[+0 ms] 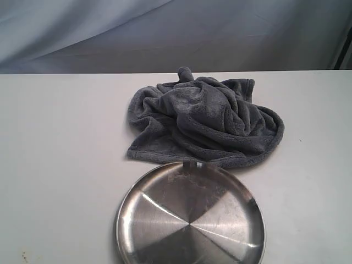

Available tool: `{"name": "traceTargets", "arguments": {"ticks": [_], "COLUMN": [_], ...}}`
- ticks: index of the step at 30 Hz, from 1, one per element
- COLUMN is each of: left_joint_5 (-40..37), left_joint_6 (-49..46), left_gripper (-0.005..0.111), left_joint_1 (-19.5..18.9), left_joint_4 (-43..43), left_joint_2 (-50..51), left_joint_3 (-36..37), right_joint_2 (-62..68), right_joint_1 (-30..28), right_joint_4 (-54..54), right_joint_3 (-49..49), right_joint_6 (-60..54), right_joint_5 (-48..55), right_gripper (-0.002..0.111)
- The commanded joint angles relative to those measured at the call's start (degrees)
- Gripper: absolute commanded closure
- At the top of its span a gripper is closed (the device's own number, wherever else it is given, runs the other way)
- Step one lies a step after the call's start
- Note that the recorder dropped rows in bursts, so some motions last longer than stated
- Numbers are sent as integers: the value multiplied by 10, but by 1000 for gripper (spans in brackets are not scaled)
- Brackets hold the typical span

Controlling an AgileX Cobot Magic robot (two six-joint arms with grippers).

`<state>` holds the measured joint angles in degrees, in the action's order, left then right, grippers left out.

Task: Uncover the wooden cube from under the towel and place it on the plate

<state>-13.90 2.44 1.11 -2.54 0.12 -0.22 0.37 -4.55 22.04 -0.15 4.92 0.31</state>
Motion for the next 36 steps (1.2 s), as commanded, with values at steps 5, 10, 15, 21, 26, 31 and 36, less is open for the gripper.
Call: {"name": "traceTargets", "arguments": {"ticks": [5,10,15,21,26,31,36], "left_joint_5": [28,79,103,178,50,-152,-245], "left_joint_6": [6,90,90,183,181,146,-52], "left_gripper": [106,106,106,106,106,106,106], "left_joint_1": [-2,-2,-2,-2,-2,-2,-2], "left_joint_4": [8,144,137,256,210,118,114], "left_joint_2": [-1,-1,-1,-1,47,161,292], "left_joint_3": [2,2,2,-11,-117,-254,-350], "right_joint_2": [-4,-4,-4,-4,-4,-4,-4], "right_joint_1": [0,0,0,0,0,0,0], "right_joint_4": [3,3,3,3,3,3,3], "right_joint_3": [1,1,1,1,1,1,1], "right_joint_6": [2,2,2,2,2,2,2], "right_joint_5": [7,7,7,7,7,7,7], "right_gripper": [105,105,105,105,105,105,105]}}
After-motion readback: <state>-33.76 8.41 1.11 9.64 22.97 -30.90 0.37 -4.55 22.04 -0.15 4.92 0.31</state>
